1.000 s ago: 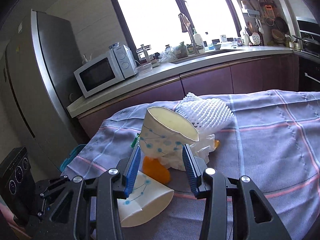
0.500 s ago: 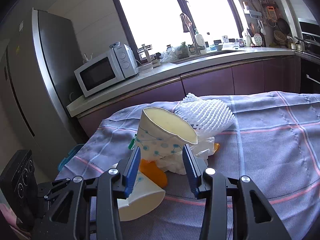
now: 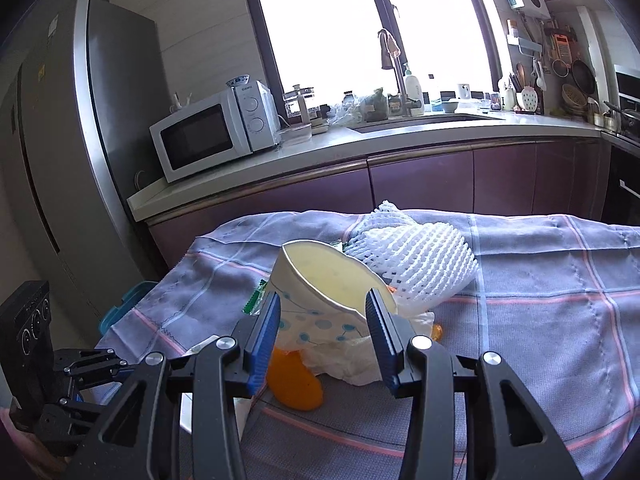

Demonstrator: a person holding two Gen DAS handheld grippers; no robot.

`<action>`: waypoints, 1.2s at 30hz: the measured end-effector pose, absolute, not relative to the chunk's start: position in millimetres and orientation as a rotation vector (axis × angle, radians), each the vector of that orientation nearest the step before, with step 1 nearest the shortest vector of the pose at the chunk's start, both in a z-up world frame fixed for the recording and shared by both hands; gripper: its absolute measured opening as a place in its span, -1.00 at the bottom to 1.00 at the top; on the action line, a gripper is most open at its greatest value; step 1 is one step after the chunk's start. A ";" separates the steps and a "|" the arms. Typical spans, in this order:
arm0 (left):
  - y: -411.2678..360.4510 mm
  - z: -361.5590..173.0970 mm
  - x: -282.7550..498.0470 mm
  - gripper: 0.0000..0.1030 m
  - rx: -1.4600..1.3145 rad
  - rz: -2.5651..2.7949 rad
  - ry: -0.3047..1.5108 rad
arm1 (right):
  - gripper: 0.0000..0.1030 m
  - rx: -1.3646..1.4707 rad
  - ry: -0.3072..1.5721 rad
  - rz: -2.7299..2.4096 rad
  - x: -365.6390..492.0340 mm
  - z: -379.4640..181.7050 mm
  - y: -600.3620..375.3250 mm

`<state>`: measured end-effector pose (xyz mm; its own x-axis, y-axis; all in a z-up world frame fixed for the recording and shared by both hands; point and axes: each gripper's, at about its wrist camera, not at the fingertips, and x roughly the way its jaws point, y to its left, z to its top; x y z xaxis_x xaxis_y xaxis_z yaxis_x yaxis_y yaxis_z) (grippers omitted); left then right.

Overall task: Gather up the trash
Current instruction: 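Grasp a dotted paper cup with the left tool while the right tool grasps another cup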

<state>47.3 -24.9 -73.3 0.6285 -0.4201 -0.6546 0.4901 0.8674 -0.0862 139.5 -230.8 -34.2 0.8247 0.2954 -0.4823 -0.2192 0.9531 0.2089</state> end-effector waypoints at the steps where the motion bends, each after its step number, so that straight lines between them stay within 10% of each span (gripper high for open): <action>1: -23.9 -73.7 48.3 -0.54 0.101 -0.521 0.724 | 0.10 0.132 0.540 0.274 140.9 -34.1 -229.7; 8: -20.4 -76.6 52.3 -0.74 0.090 -0.513 0.727 | 0.06 0.064 0.563 0.320 152.3 -38.0 -220.3; 19: -15.0 -73.0 56.2 -0.88 0.085 -0.529 0.708 | -0.88 0.044 0.594 0.375 153.2 -41.7 -210.6; 36: -1.0 -62.4 56.0 -0.93 0.049 -0.519 0.664 | -0.95 0.138 0.563 0.409 150.3 -34.7 -208.8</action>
<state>56.0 -1.0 -62.4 0.6657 -0.4440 -0.5998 0.4747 0.8721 -0.1189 150.3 -208.8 -34.8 0.7678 0.4127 -0.4901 -0.3382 0.9107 0.2372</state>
